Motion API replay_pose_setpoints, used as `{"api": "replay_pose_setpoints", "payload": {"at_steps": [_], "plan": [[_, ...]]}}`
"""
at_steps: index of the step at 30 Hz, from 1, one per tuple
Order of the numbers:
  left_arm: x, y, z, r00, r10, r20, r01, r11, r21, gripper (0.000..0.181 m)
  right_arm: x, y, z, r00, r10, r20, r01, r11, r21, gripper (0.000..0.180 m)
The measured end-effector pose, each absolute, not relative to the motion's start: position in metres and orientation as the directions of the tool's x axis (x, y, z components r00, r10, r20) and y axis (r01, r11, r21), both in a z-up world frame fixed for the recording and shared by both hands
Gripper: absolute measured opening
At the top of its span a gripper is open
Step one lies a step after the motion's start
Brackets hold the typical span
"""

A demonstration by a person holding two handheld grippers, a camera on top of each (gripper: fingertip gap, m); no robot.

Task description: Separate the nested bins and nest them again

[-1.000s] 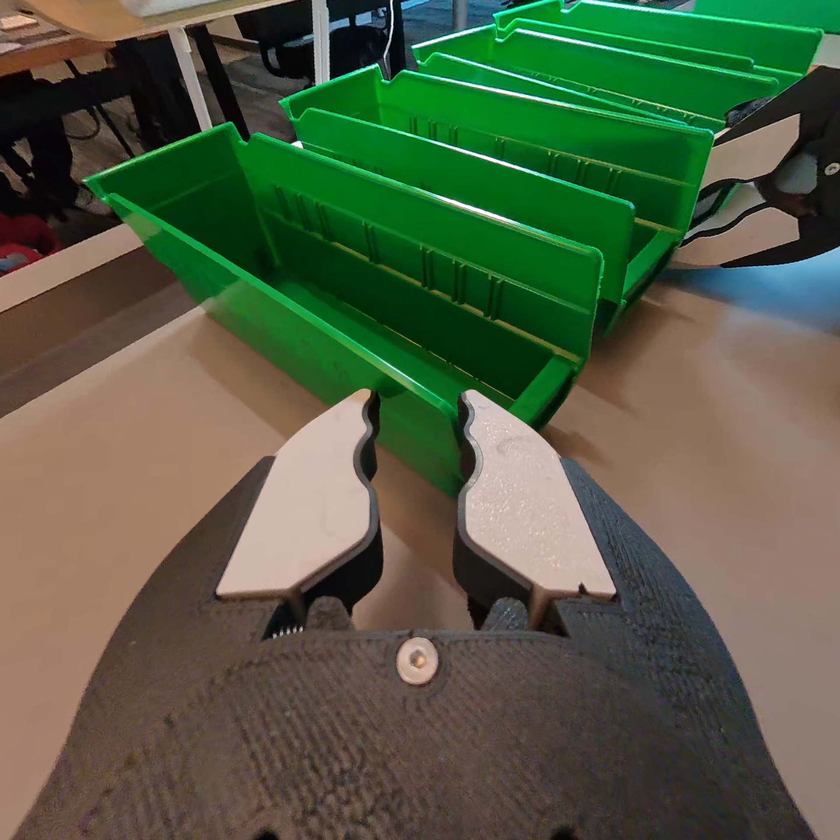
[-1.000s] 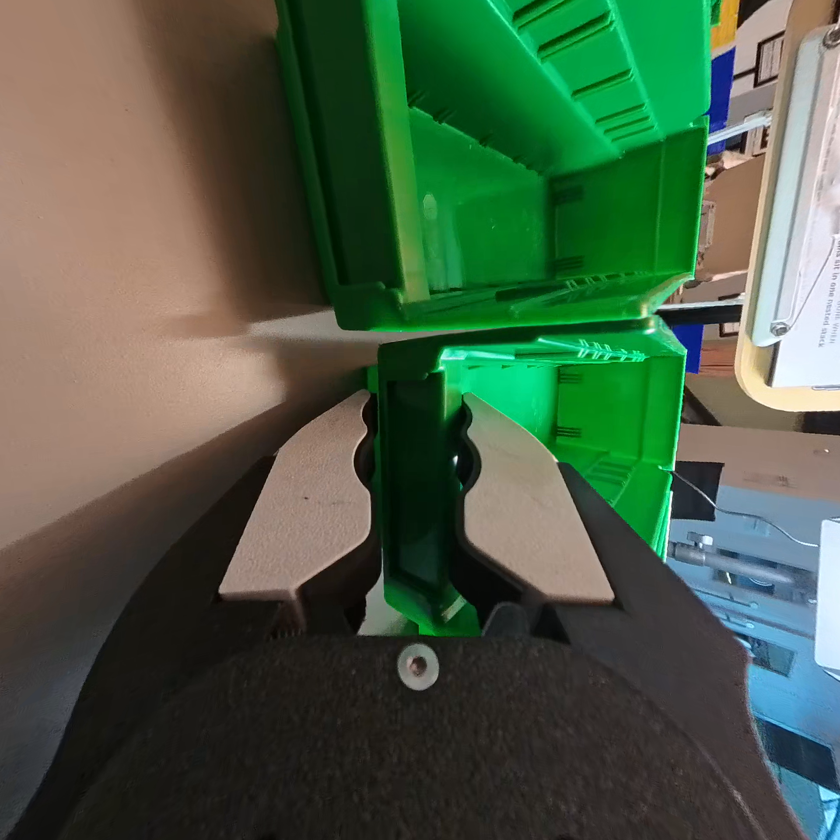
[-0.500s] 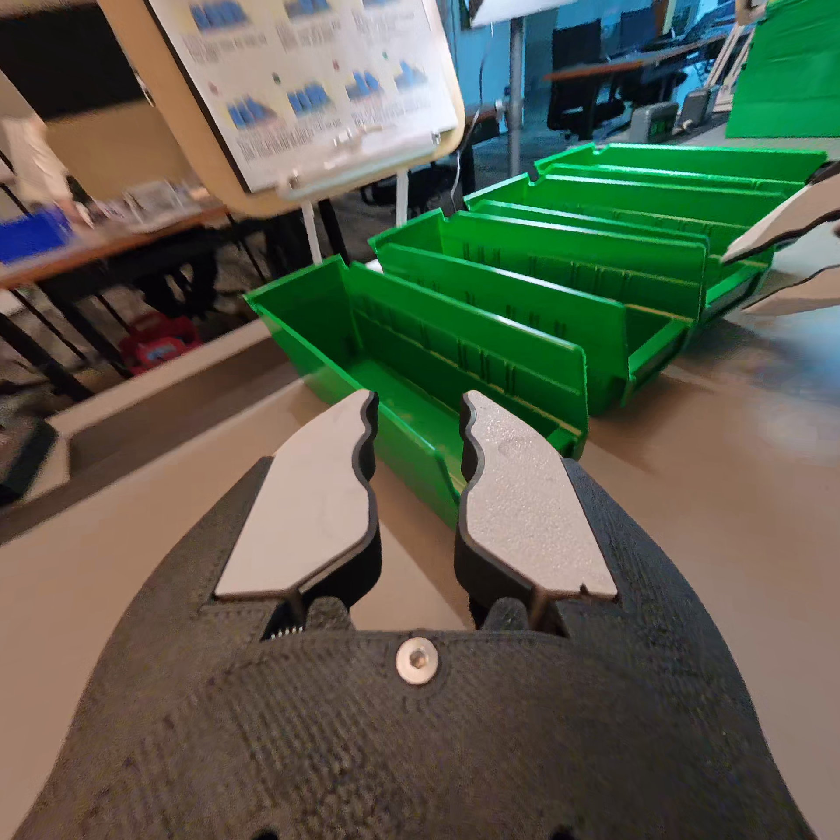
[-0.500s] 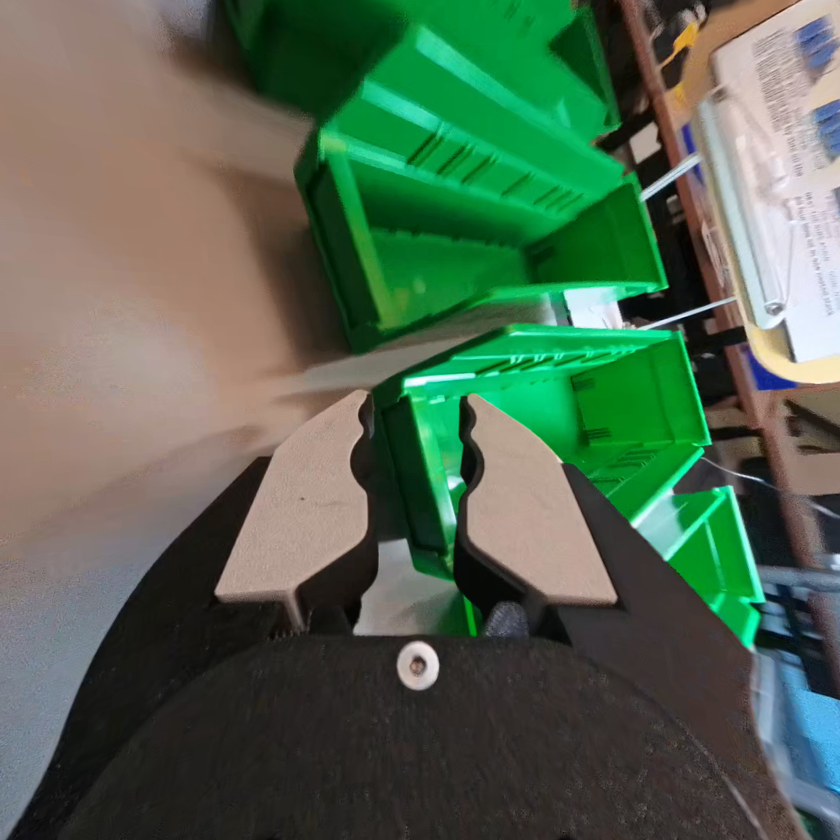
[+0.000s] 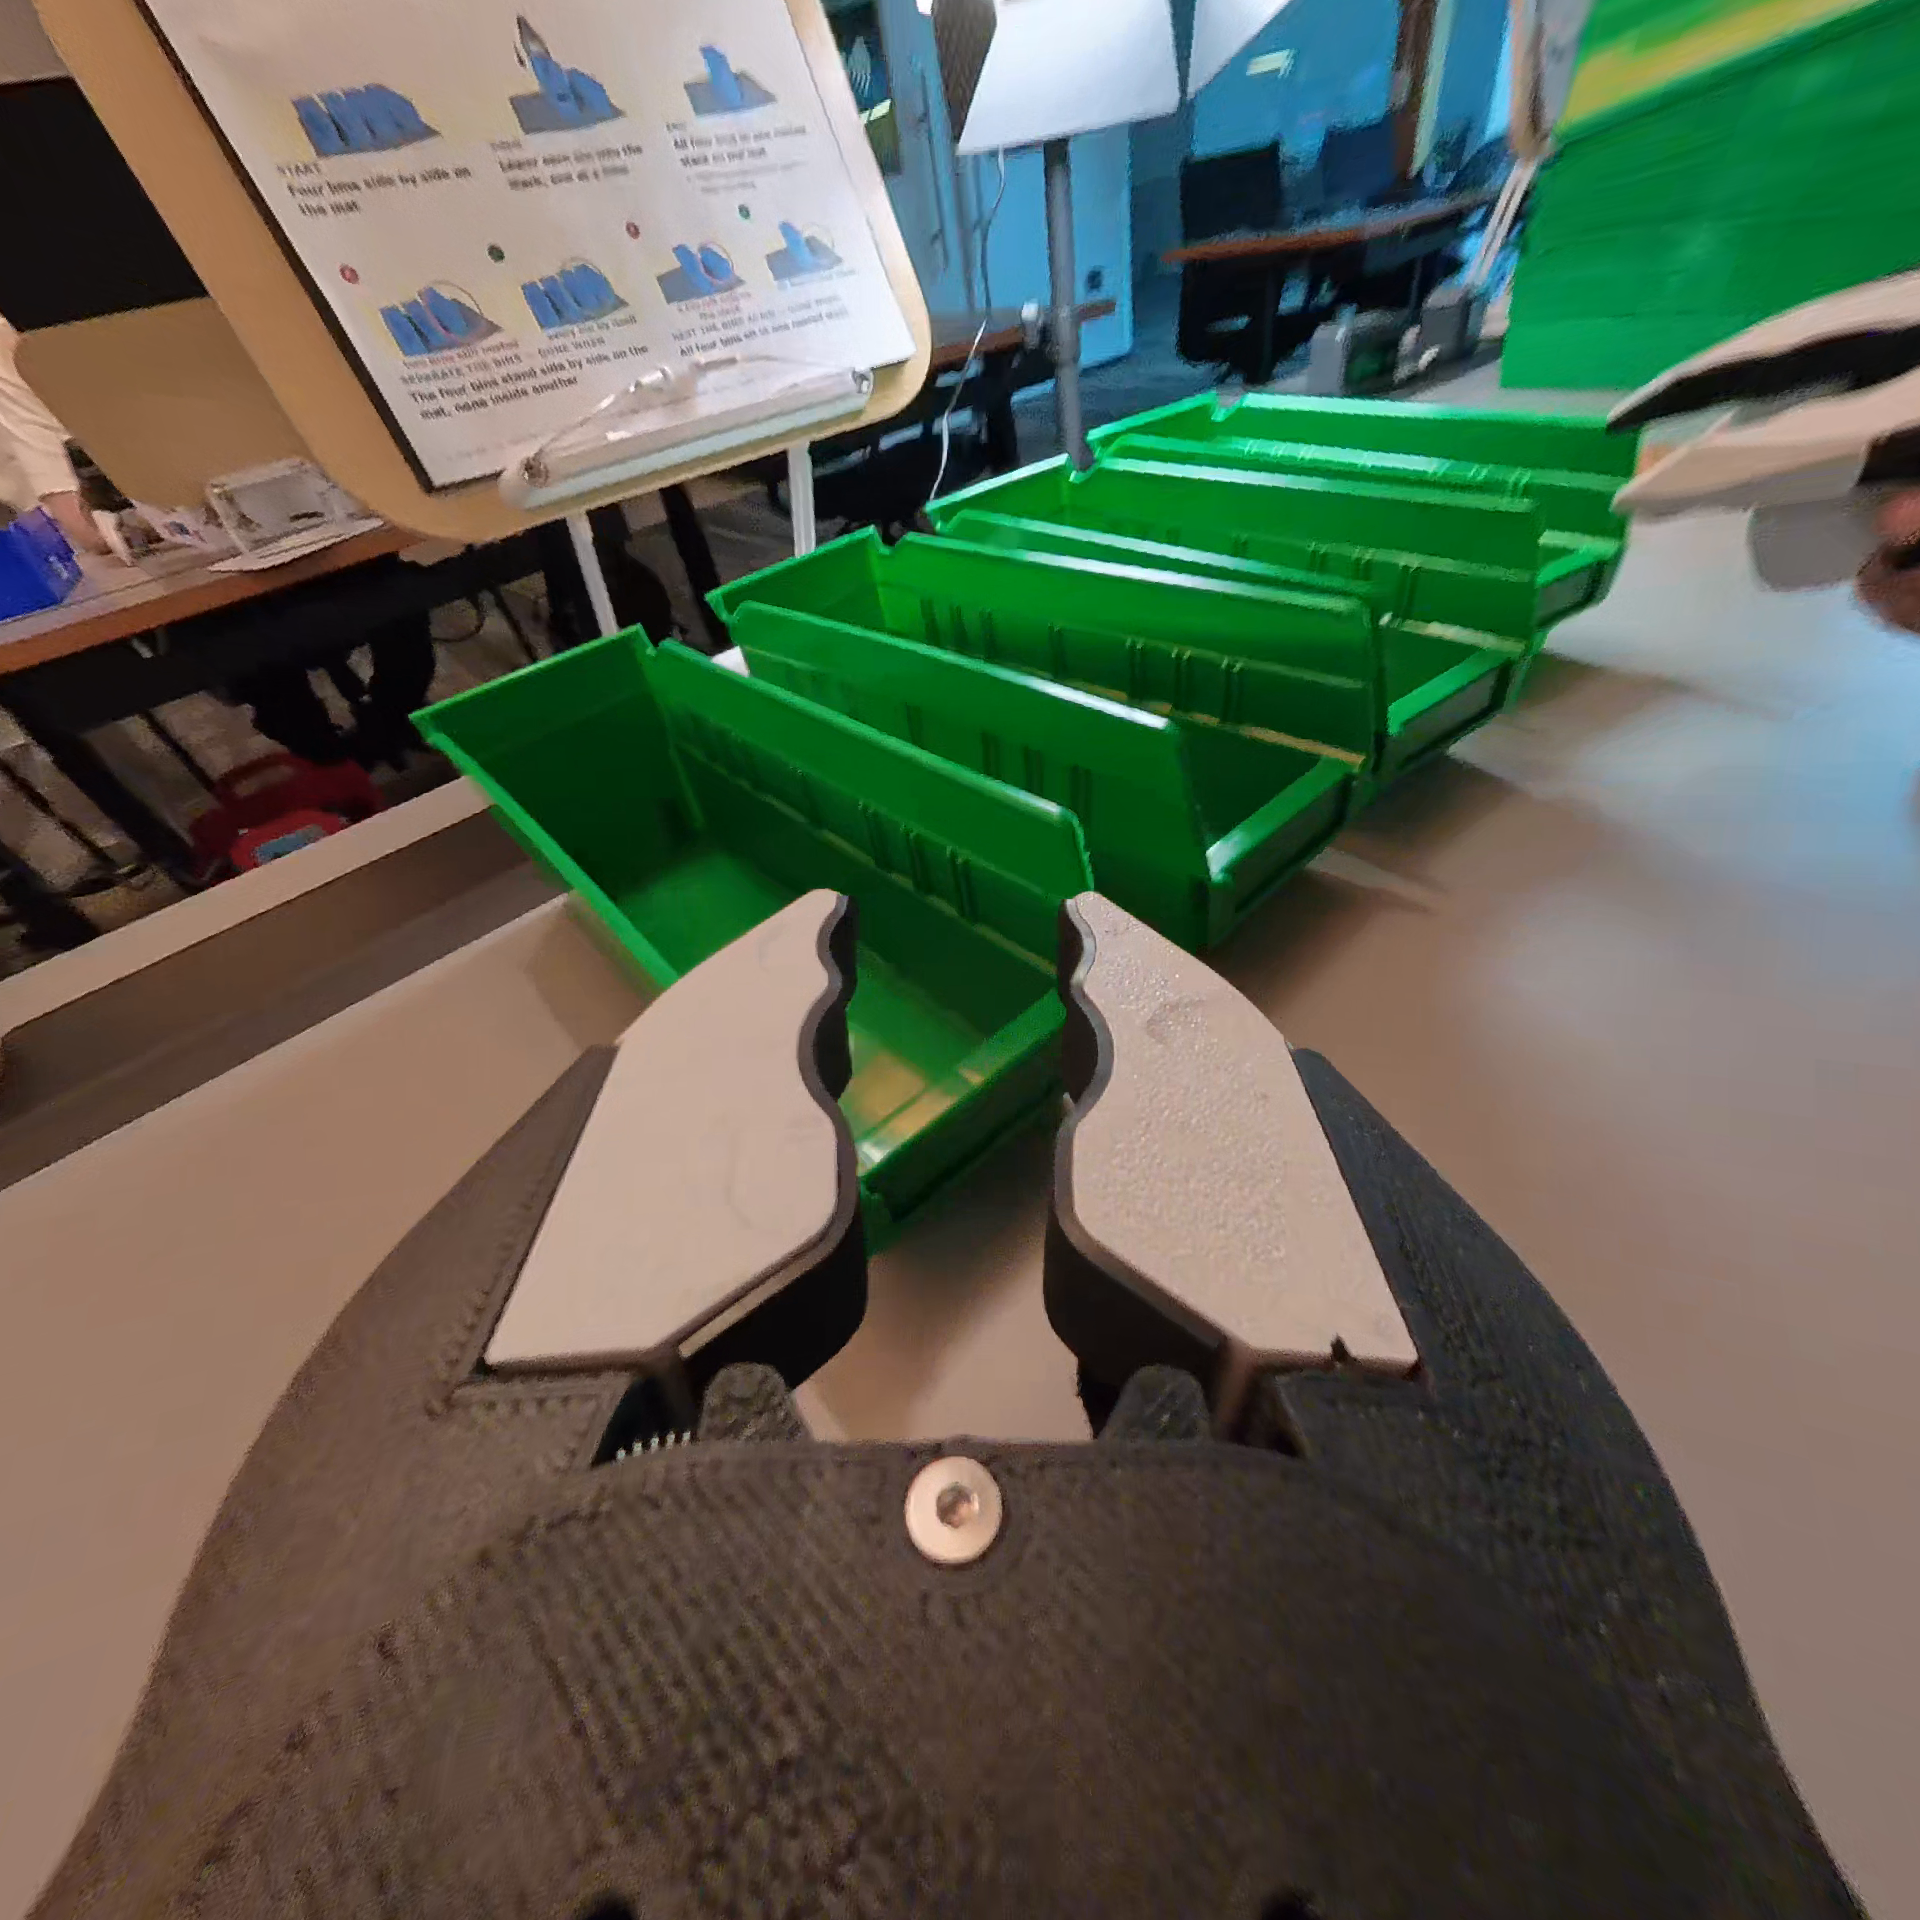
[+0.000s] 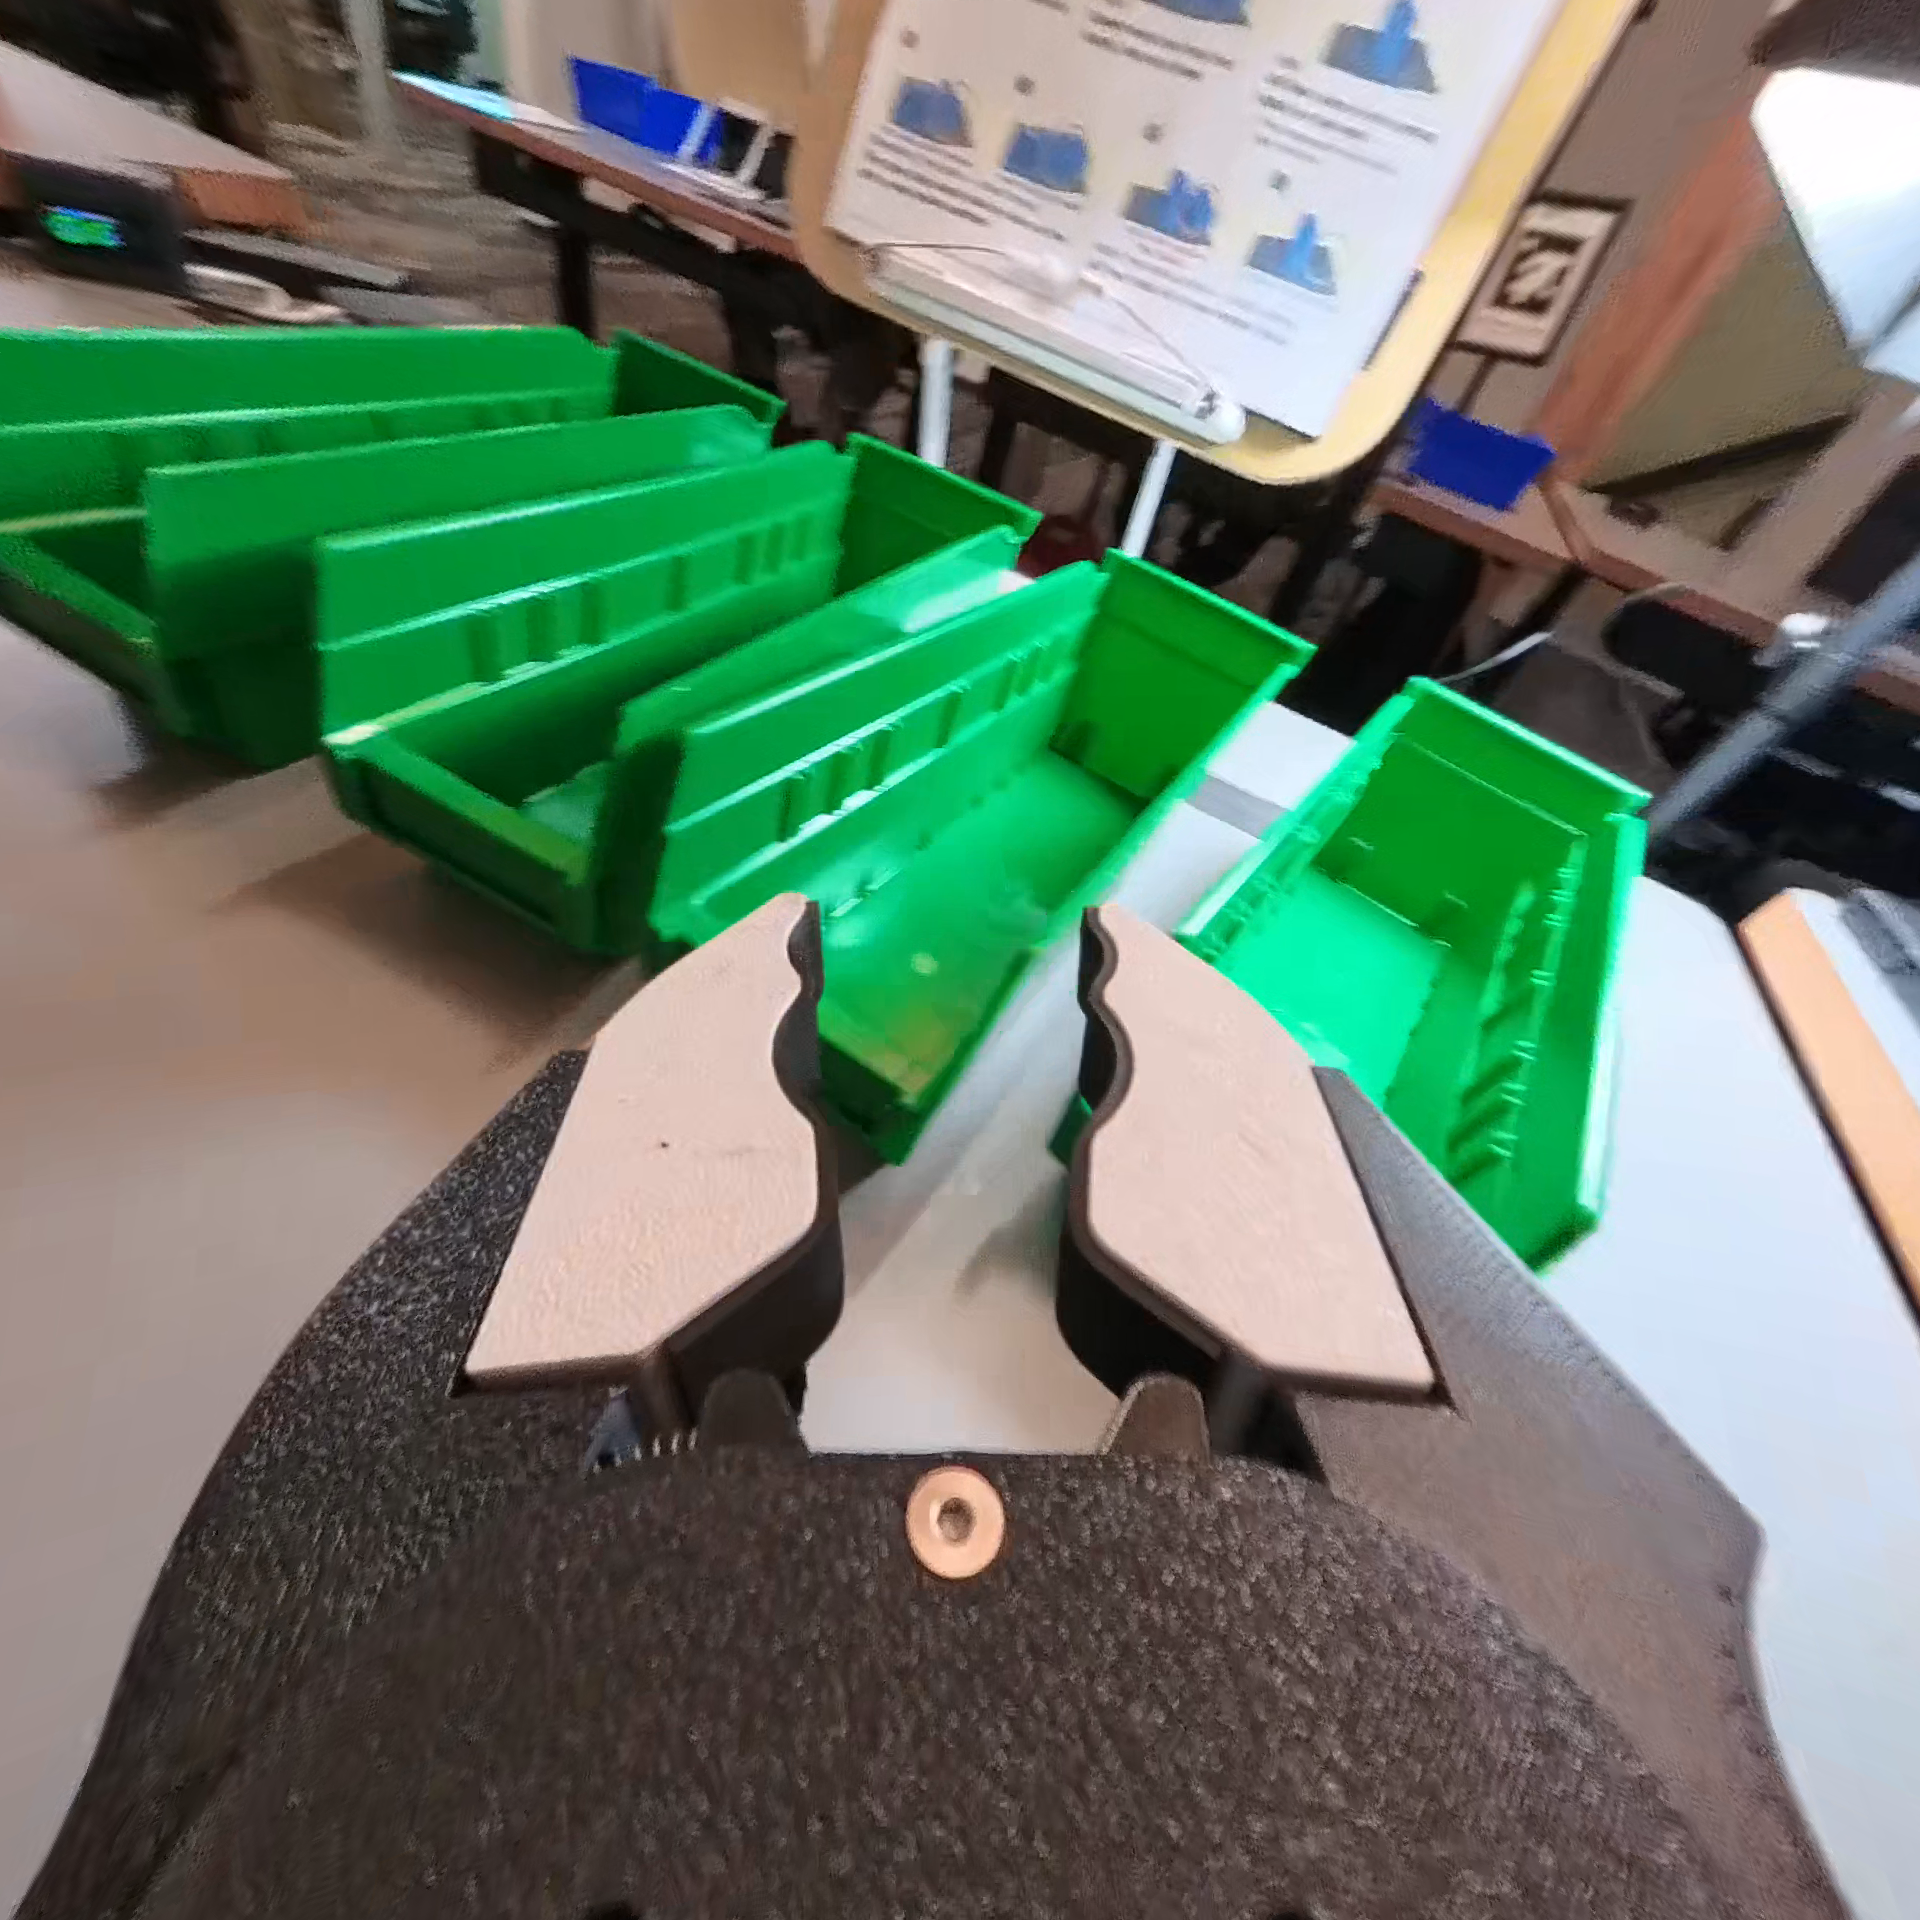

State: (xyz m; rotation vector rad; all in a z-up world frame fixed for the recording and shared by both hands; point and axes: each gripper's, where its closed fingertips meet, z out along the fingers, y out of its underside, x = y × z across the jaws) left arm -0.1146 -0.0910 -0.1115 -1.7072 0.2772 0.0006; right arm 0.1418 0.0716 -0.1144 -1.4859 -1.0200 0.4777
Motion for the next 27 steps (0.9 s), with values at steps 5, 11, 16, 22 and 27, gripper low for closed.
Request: {"api": "replay_pose_setpoints", "payload": {"at_steps": [5,11,16,22,27], "plan": [[-0.130,-0.092,-0.113,0.982,-0.124,-0.143,-0.162,-0.156,-0.974,0.040,0.158,0.094,-0.117,0.576,0.796,0.184,0.264,0.032,-0.964,0.051],[-0.143,-0.090,-0.122,0.990,-0.101,-0.100,-0.117,-0.171,-0.978,0.042,0.162,0.105,-0.133,0.590,0.792,0.156,0.263,-0.006,-0.965,0.052],[-0.146,-0.087,-0.126,0.990,-0.108,-0.086,-0.104,-0.167,-0.980,0.042,0.160,0.108,-0.142,0.579,0.795,0.182,0.294,0.005,-0.956,0.051],[-0.144,-0.088,-0.129,0.986,-0.116,-0.122,-0.141,-0.173,-0.975,0.041,0.168,0.118,-0.149,0.588,0.751,0.299,0.394,0.057,-0.918,0.049],[-0.129,-0.089,-0.134,0.949,-0.181,-0.257,-0.290,-0.187,-0.939,0.027,0.180,0.128,-0.149,0.516,0.706,0.485,0.536,0.175,-0.826,0.050]]}}
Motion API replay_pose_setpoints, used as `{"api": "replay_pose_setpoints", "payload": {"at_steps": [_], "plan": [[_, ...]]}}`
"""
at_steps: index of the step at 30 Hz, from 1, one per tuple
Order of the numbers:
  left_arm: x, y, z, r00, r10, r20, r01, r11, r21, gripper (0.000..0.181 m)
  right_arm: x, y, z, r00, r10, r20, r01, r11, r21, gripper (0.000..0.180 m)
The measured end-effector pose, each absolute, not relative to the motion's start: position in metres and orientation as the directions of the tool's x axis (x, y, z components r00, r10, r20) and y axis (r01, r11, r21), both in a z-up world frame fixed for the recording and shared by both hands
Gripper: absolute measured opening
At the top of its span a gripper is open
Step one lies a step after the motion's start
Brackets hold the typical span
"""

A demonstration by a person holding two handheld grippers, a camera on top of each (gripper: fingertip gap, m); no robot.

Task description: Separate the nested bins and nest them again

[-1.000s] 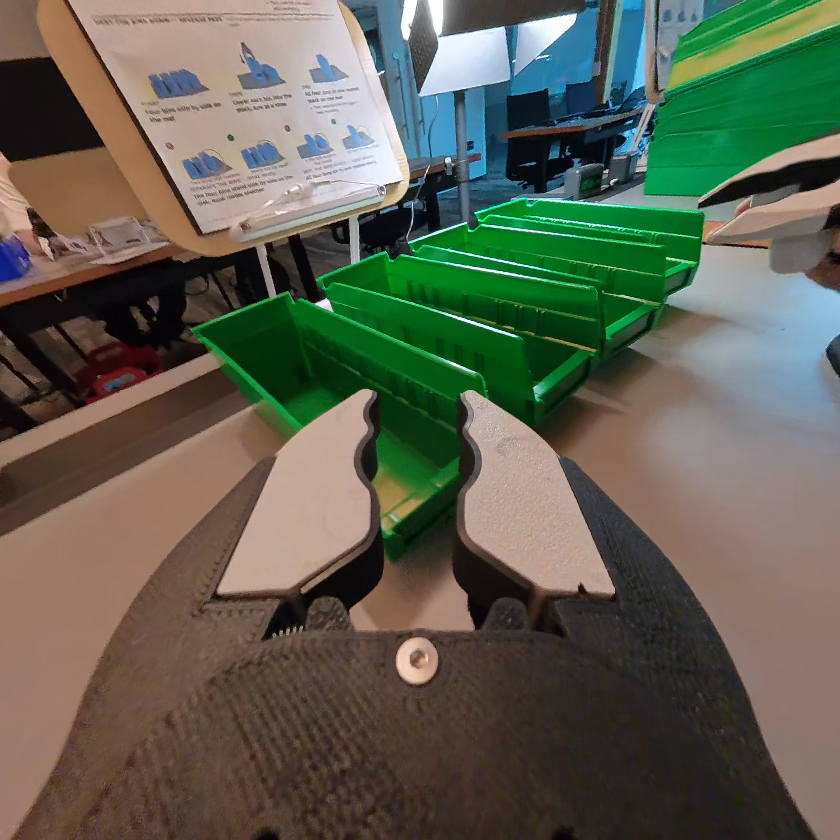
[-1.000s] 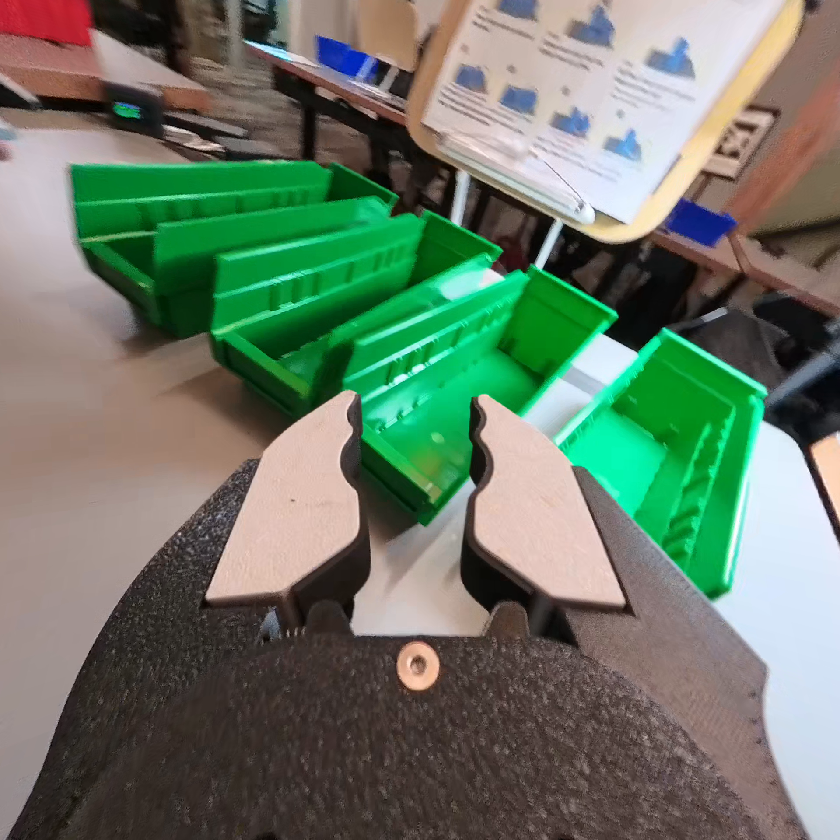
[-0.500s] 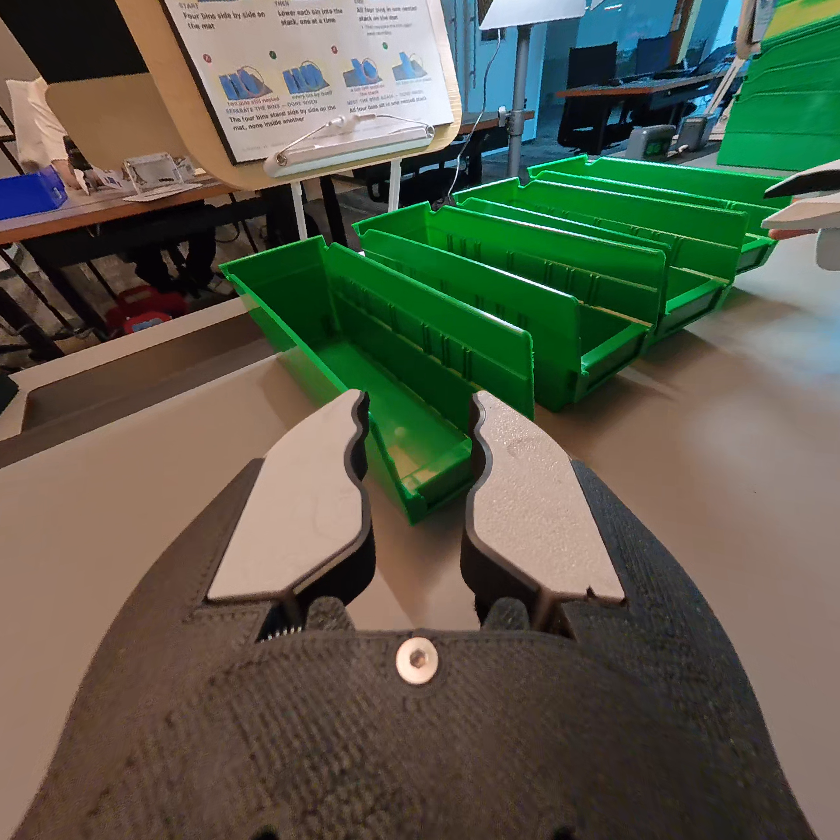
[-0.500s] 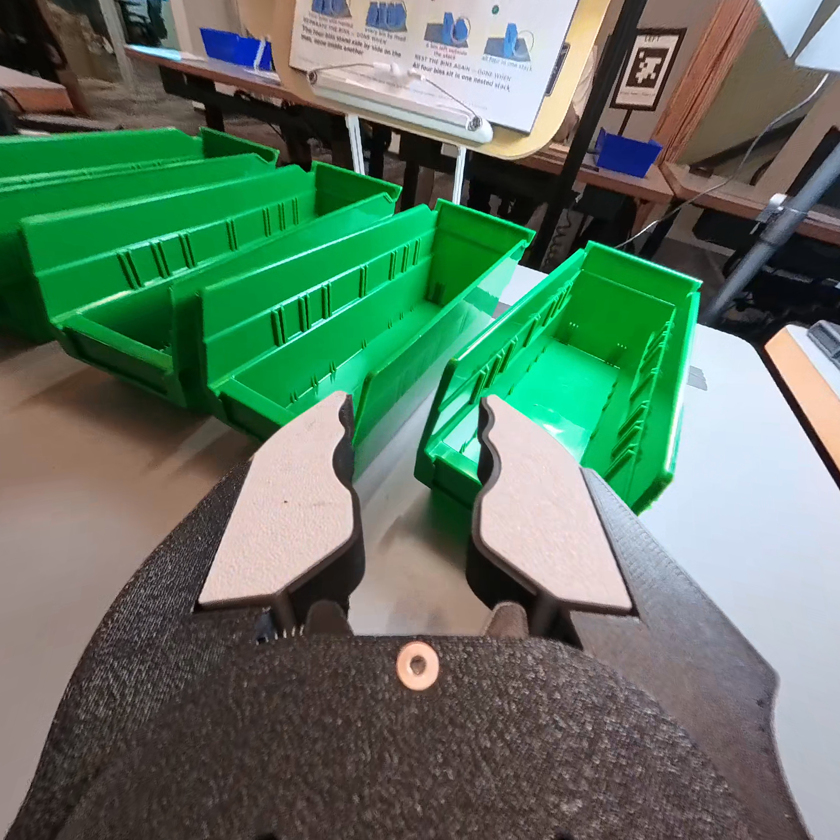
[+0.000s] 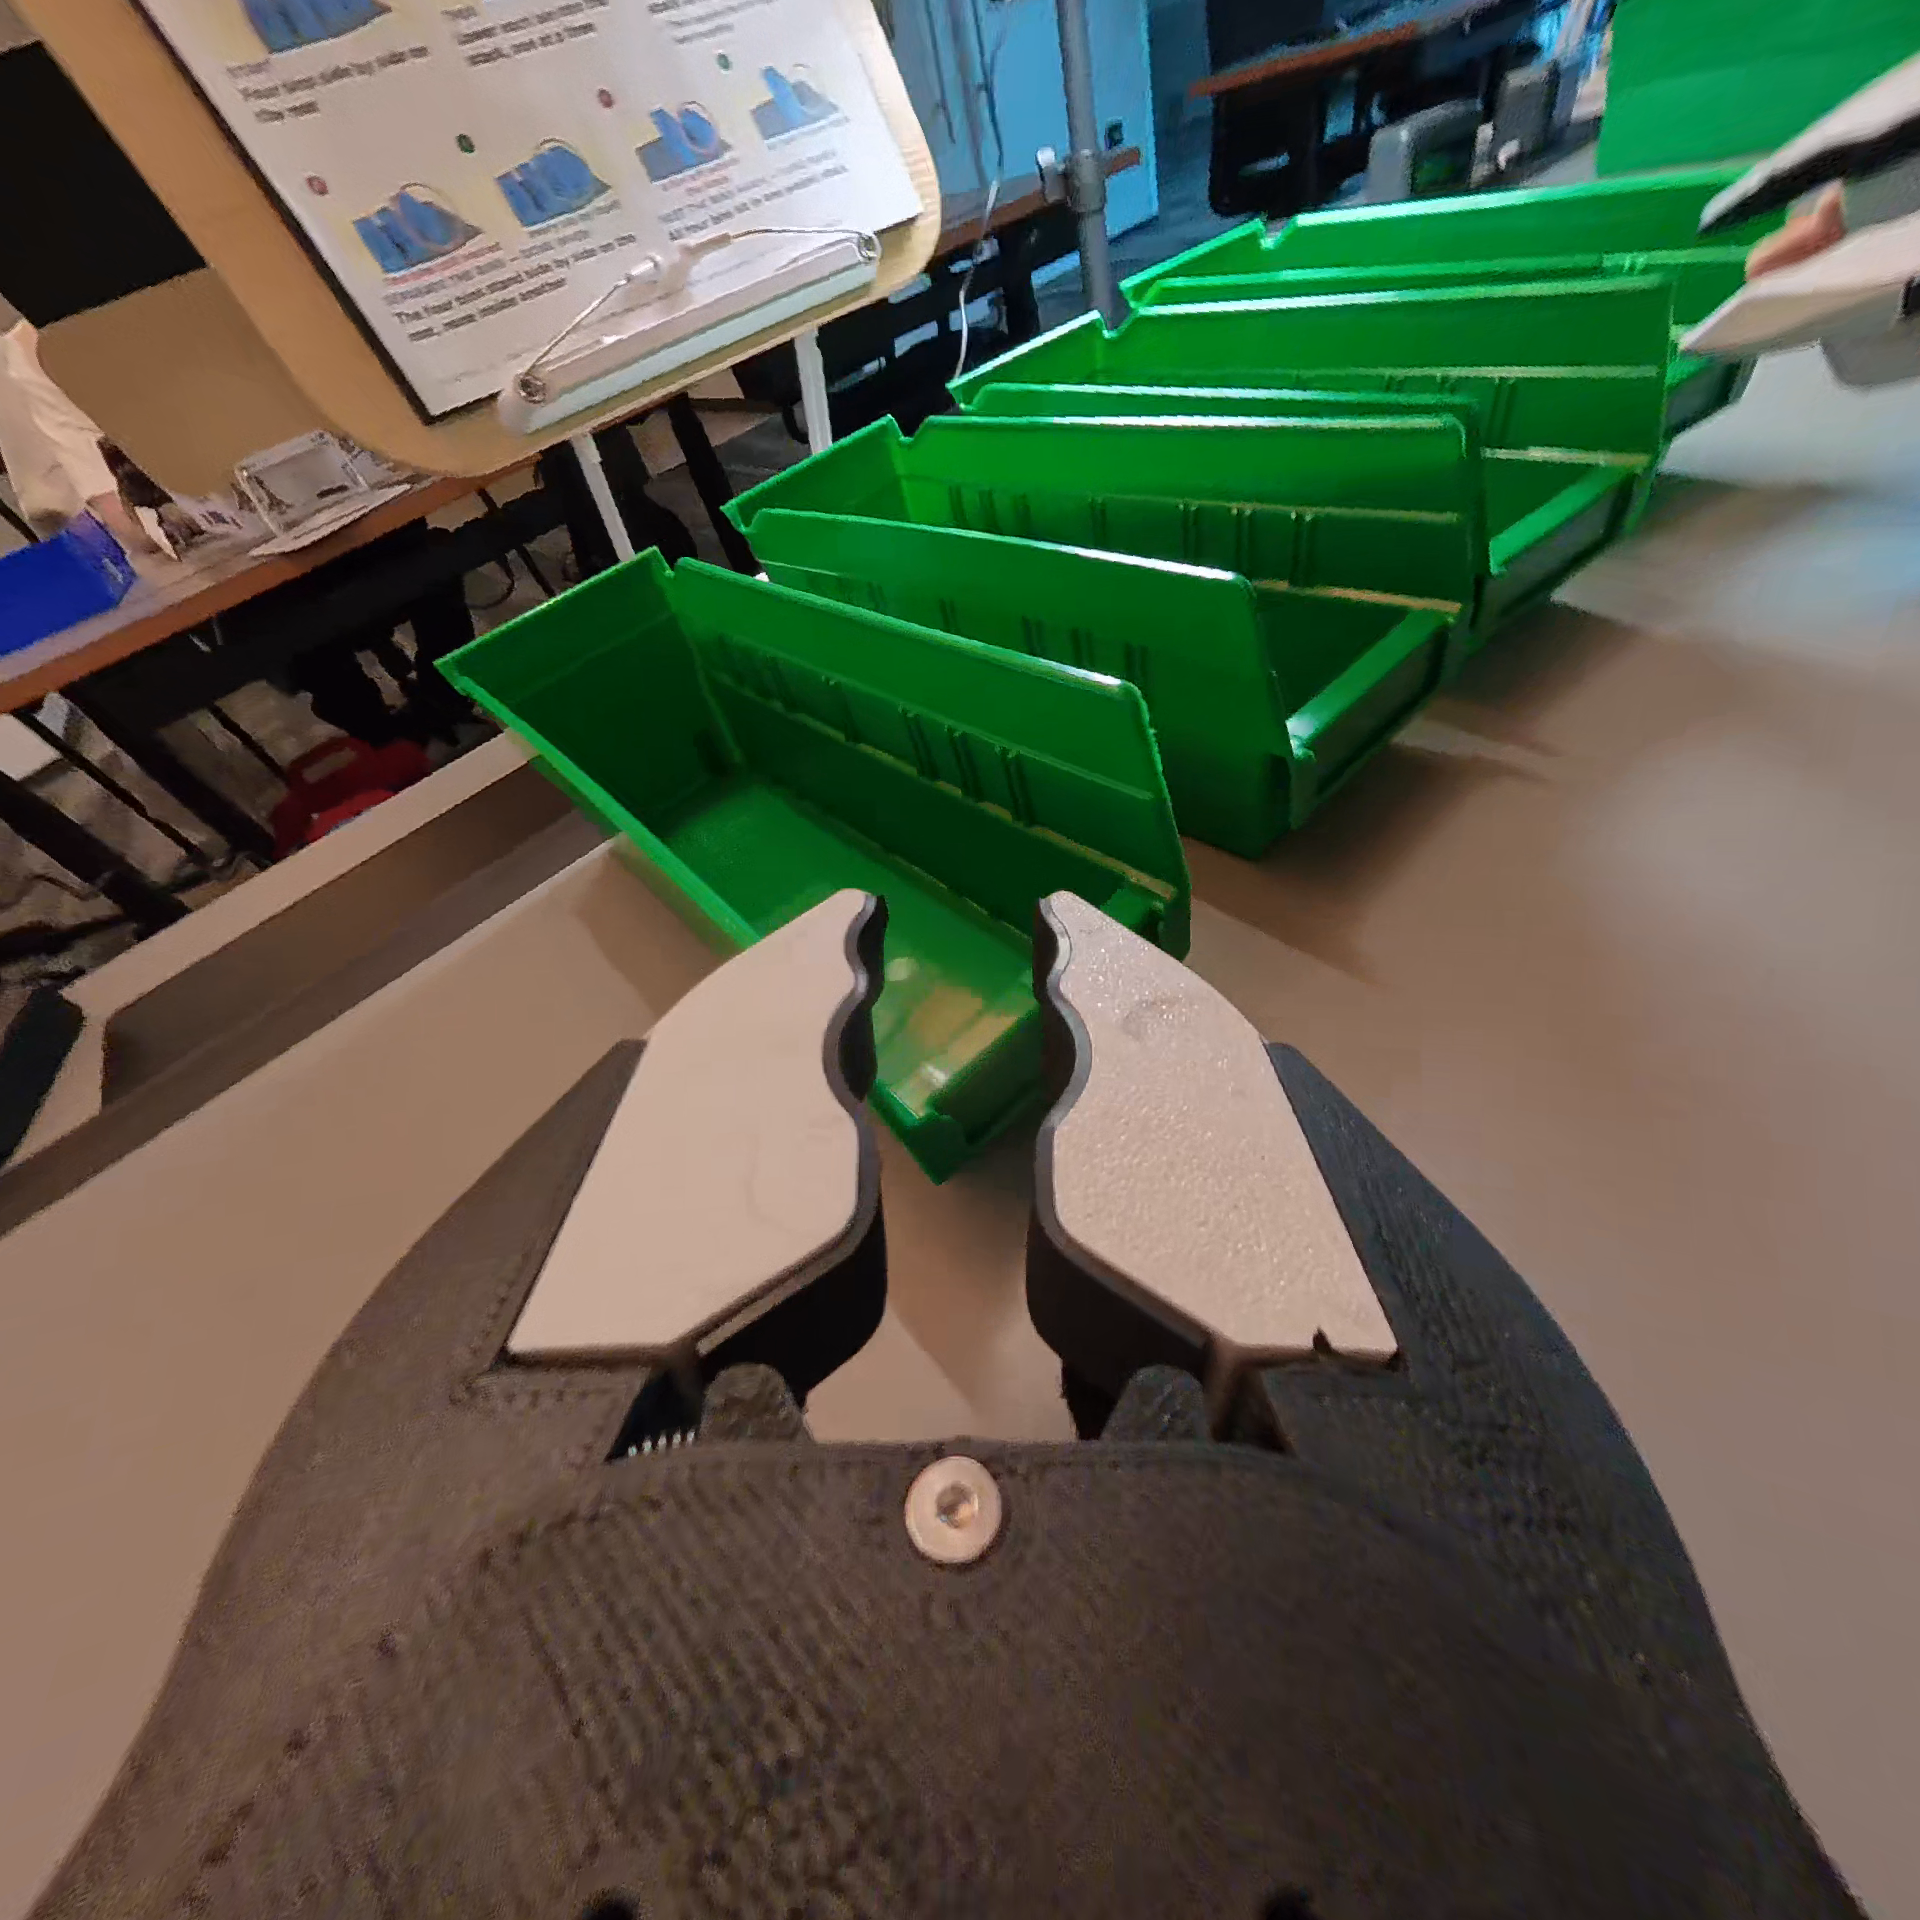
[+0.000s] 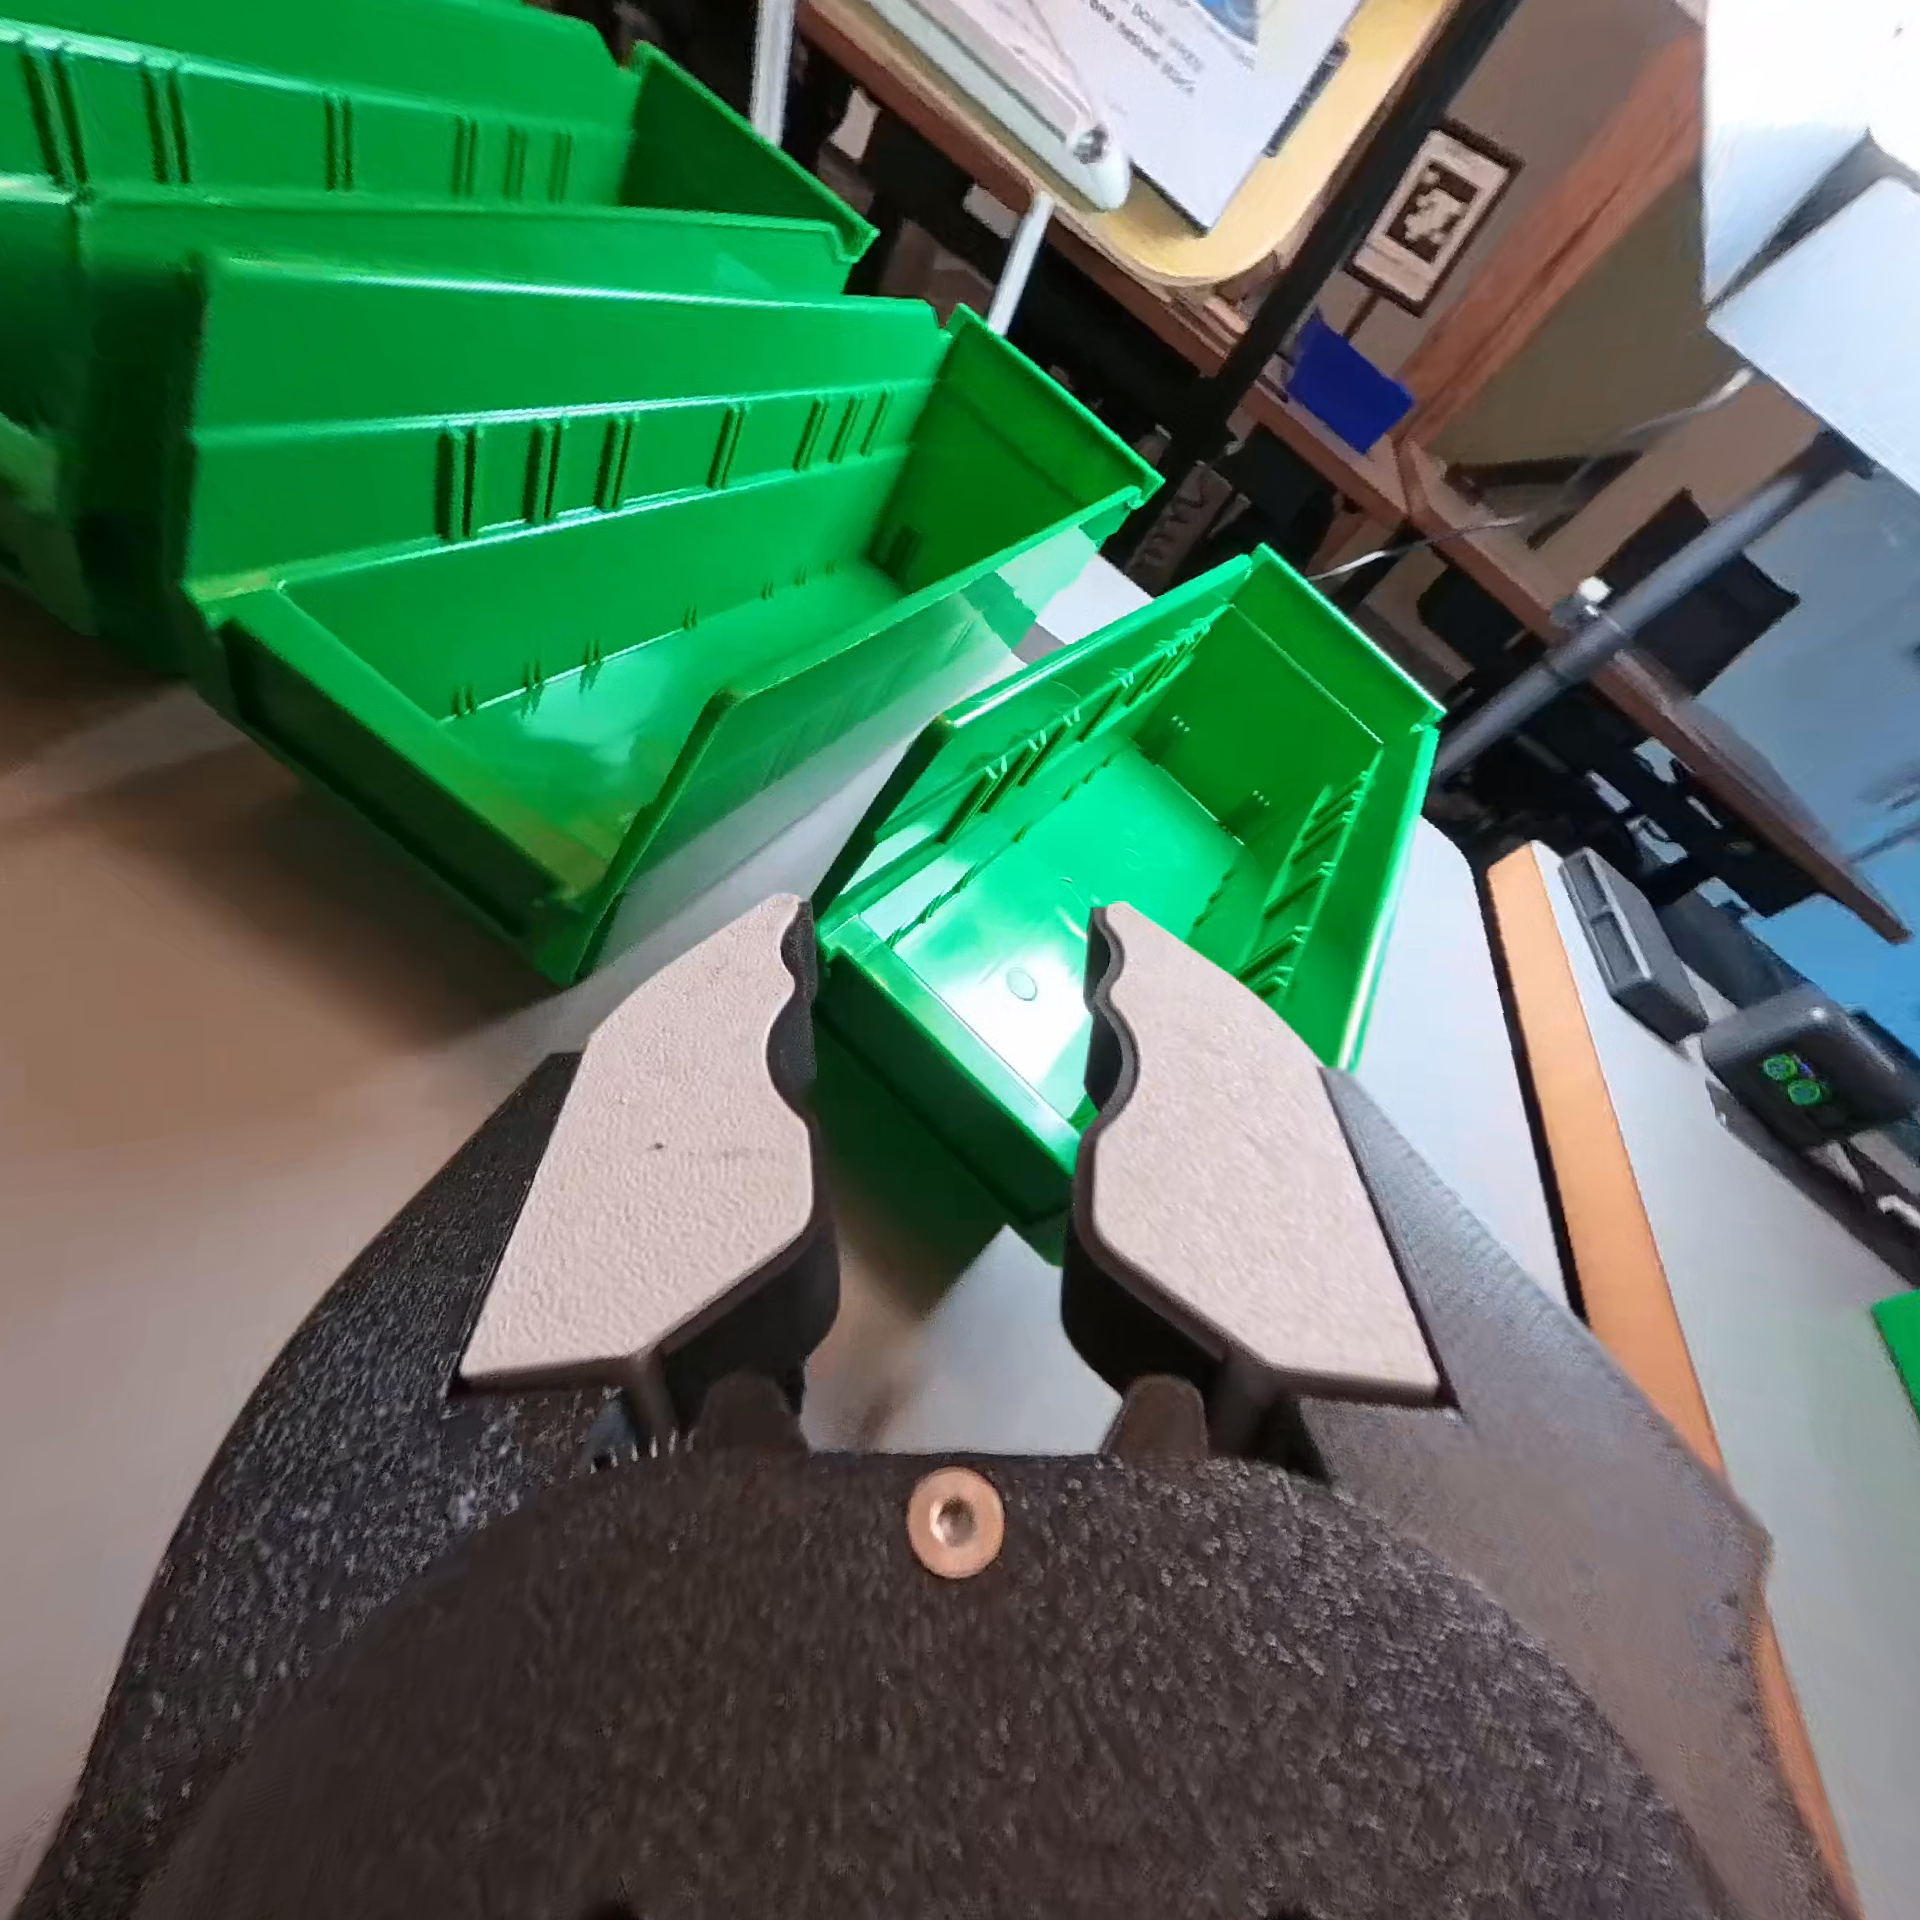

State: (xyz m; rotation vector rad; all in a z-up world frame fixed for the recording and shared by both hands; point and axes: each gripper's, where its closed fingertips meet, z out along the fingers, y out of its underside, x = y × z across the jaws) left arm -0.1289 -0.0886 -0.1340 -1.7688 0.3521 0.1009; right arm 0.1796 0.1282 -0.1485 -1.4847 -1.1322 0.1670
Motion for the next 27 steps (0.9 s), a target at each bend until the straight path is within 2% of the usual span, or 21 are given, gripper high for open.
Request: {"api": "replay_pose_setpoints", "payload": {"at_steps": [4,8,11,15,17,22,27], "plan": [[-0.125,-0.086,-0.137,0.911,-0.194,-0.364,-0.401,-0.209,-0.892,0.028,0.179,0.129,-0.167,0.344,0.773,0.533,0.672,0.195,-0.715,0.053],[-0.126,-0.078,-0.134,0.811,-0.200,-0.550,-0.583,-0.206,-0.786,0.032,0.183,0.135,-0.184,0.115,0.765,0.634,0.819,0.288,-0.496,0.055],[-0.116,-0.072,-0.137,0.746,-0.286,-0.602,-0.662,-0.222,-0.716,0.036,0.181,0.141,-0.191,0.022,0.794,0.608,0.857,0.298,-0.420,0.051],[-0.097,-0.062,-0.152,0.639,-0.404,-0.655,-0.763,-0.226,-0.606,0.034,0.181,0.146,-0.208,-0.134,0.780,0.611,0.903,0.350,-0.249,0.049],[-0.093,-0.056,-0.162,0.620,-0.445,-0.647,-0.779,-0.253,-0.573,0.039,0.177,0.144,-0.216,-0.163,0.800,0.577,0.903,0.356,-0.239,0.047],[-0.098,-0.051,-0.197,0.608,-0.542,-0.580,-0.793,-0.372,-0.483,0.051,0.170,0.150,-0.222,-0.216,0.778,0.590,0.891,0.404,-0.208,0.028],[-0.111,-0.045,-0.212,0.599,-0.522,-0.607,-0.800,-0.415,-0.433,0.038,0.159,0.138,-0.222,-0.272,0.761,0.589,0.854,0.473,-0.216,0.028]]}}
